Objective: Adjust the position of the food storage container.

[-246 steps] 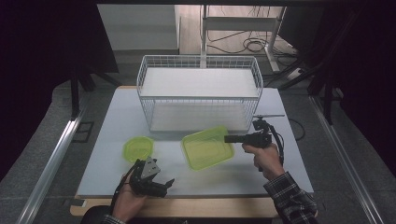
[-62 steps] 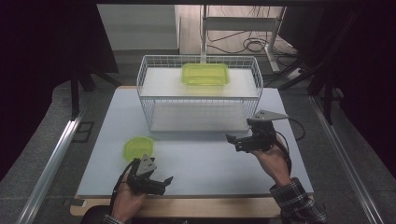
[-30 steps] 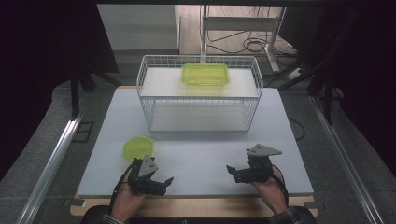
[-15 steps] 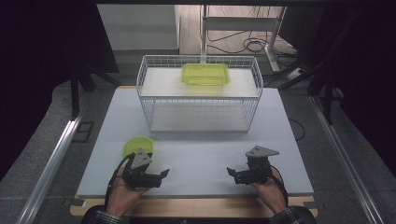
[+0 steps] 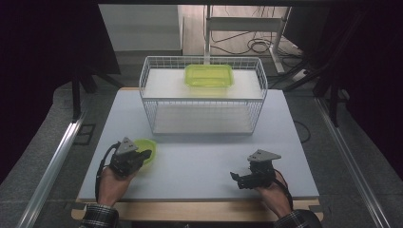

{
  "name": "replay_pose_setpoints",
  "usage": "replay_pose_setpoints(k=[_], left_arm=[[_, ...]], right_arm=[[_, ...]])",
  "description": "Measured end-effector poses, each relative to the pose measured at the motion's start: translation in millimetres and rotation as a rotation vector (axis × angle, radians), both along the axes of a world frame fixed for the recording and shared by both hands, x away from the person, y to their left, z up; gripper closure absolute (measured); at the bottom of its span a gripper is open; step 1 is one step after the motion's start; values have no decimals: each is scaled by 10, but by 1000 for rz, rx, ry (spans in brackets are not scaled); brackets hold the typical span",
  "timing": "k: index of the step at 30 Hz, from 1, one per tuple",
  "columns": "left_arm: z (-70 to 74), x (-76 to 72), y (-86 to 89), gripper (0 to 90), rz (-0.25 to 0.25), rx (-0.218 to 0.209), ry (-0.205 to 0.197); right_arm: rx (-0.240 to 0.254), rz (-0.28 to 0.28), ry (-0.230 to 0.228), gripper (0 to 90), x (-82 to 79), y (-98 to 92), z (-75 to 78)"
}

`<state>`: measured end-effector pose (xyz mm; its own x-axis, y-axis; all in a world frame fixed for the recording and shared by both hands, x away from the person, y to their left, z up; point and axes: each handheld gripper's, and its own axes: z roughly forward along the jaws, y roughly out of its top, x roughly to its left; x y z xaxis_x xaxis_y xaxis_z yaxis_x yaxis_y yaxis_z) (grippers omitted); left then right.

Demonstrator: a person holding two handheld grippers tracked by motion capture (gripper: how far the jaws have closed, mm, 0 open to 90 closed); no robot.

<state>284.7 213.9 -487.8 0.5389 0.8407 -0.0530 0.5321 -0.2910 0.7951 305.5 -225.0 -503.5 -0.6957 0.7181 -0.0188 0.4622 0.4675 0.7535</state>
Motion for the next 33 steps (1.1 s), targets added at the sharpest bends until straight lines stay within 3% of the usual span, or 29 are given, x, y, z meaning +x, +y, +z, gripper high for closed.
replay_pose_setpoints(k=[7, 10, 13, 22, 27, 33], left_arm=[[-23, 82, 209, 900, 50, -26, 10], [-29, 96, 261, 900, 70, -13, 6], [-46, 119, 337, 900, 107, 0, 5], [-124, 136, 637, 900, 215, -20, 7], [-204, 150, 698, 900, 250, -11, 31], [-270, 174, 678, 900, 255, -10, 56]], right_arm=[[-1, -1, 2, 13, 4, -7, -7], [-3, 0, 6, 13, 4, -5, -8], [-7, 3, 7, 14, 2, -2, -13], [-11, 4, 11, 15, 11, 1, -31], [-17, 3, 12, 16, 12, 5, -36], [-26, 3, 15, 18, 14, 2, -39]])
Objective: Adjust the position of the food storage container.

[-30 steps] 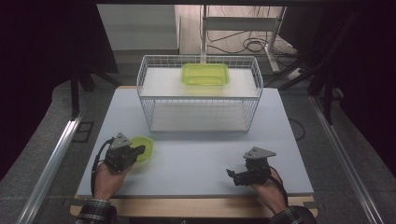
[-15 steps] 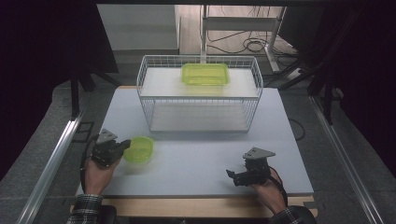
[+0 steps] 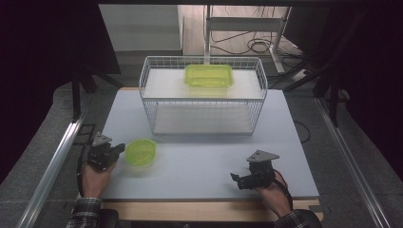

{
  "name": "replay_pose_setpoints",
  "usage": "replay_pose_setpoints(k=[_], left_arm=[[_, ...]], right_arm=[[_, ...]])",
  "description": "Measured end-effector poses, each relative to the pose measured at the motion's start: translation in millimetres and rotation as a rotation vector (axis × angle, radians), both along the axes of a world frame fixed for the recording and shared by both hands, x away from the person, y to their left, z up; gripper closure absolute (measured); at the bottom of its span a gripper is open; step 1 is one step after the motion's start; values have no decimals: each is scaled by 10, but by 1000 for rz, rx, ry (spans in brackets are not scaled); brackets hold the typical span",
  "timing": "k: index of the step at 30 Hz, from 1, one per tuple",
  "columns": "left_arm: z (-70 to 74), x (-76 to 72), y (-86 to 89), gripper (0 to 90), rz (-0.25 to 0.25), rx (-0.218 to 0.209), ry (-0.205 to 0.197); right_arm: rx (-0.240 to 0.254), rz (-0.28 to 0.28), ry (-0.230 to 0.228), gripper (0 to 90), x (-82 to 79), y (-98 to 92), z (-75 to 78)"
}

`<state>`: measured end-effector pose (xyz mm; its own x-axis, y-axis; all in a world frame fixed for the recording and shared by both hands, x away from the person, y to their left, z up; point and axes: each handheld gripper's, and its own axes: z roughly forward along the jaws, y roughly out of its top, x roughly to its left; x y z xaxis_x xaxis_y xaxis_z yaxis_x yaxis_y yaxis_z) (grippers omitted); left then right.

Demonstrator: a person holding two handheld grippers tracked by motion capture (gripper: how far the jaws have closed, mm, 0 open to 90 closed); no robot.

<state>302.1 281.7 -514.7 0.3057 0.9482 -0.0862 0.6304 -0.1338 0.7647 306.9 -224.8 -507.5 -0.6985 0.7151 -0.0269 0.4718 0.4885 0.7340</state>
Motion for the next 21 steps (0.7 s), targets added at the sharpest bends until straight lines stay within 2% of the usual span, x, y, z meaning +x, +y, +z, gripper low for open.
replay_pose_setpoints(k=[12, 21], left_arm=[[-5, 38, -169, 900, -14, -12, 4], [19, 50, -417, 900, -63, -6, 9]], right_arm=[[-14, 5, 3, 21, -4, 18, -10], [-19, 8, 6, 22, 0, 24, -20]])
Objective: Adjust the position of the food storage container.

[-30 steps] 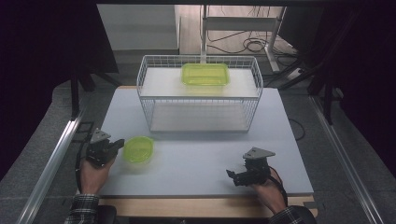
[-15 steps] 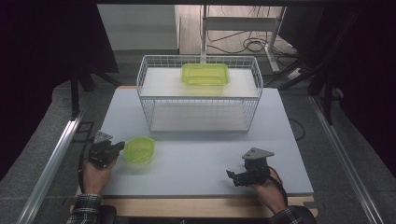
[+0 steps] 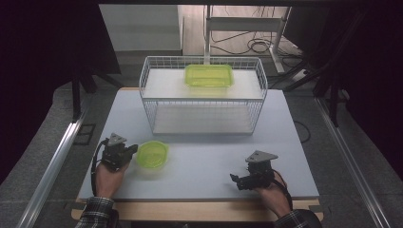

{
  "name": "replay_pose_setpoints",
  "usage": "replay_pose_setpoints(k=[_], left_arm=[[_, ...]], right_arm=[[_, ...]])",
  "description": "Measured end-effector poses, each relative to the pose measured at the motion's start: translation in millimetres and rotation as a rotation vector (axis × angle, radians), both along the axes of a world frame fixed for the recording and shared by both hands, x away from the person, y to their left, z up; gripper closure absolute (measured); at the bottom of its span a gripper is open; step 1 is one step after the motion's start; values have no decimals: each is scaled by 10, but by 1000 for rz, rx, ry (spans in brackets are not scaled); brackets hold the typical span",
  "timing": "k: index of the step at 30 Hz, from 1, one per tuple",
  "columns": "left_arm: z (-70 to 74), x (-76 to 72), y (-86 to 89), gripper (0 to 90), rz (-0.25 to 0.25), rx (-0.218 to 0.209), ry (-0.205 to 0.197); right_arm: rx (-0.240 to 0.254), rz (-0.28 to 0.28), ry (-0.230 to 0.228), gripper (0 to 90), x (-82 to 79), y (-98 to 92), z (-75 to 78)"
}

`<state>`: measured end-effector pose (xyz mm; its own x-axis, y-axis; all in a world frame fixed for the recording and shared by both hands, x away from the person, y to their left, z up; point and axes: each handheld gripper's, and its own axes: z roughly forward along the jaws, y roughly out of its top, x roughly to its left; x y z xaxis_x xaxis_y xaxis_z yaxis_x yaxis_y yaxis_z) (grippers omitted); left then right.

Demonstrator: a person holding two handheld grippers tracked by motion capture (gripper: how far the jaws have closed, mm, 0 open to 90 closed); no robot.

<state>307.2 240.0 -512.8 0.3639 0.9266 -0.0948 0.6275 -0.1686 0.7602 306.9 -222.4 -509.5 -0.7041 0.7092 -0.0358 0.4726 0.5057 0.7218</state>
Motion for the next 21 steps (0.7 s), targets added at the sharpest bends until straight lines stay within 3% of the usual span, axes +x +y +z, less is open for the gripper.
replay_pose_setpoints(k=[5, 8, 15, 21], left_arm=[[10, -8, -137, 900, -36, -2, 3], [5, -9, -168, 900, -49, -33, 12], [-66, -65, -45, 900, -32, -31, 46], [-156, -119, -91, 900, -117, -21, 110]], right_arm=[[-5, 2, 2, 22, -1, 4, -2], [-9, 2, 2, 23, -1, 6, -4], [-10, 1, -5, 25, -6, 3, 5], [-15, 7, -4, 25, -12, 20, 2]])
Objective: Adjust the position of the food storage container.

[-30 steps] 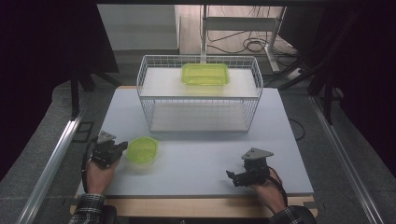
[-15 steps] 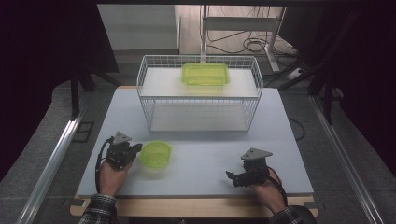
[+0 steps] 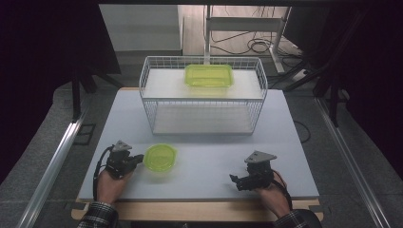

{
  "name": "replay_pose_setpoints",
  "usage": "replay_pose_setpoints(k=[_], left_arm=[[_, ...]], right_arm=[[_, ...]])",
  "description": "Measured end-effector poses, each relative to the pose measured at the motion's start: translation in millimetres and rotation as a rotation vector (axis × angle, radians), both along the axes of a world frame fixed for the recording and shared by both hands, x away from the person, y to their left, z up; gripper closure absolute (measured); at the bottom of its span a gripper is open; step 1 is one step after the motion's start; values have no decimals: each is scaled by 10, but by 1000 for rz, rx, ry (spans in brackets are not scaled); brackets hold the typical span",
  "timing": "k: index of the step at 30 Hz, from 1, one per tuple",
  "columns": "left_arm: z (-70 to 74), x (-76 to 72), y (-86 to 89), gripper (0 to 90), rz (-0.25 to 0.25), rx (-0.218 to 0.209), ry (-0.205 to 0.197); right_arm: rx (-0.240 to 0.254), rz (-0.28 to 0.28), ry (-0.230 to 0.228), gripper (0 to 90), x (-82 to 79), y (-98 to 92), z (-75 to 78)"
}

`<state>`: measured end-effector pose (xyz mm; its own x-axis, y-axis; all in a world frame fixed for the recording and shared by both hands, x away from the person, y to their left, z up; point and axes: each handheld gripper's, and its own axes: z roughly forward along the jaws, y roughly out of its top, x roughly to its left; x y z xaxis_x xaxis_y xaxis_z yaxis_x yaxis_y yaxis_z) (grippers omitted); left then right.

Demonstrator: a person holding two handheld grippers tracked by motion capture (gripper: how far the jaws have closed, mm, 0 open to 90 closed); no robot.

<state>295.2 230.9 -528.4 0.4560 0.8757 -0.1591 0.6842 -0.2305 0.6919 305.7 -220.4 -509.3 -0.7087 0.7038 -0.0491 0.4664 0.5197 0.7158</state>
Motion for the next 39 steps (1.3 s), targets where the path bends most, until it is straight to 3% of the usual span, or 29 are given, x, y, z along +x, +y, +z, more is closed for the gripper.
replay_pose_setpoints(k=[7, 9, 19, 39], left_arm=[[-9, -16, -146, 900, -57, 4, 15], [-12, -13, -185, 900, -68, -16, 17], [27, 21, -457, 900, -143, -39, 3], [-11, 92, -1112, 899, -308, -12, 18]], right_arm=[[1, 3, 0, 26, -1, -1, 3], [1, 3, -1, 26, -1, -2, 4], [1, 8, -3, 27, -2, 5, -1], [-5, 18, 5, 29, -11, 22, -16]])
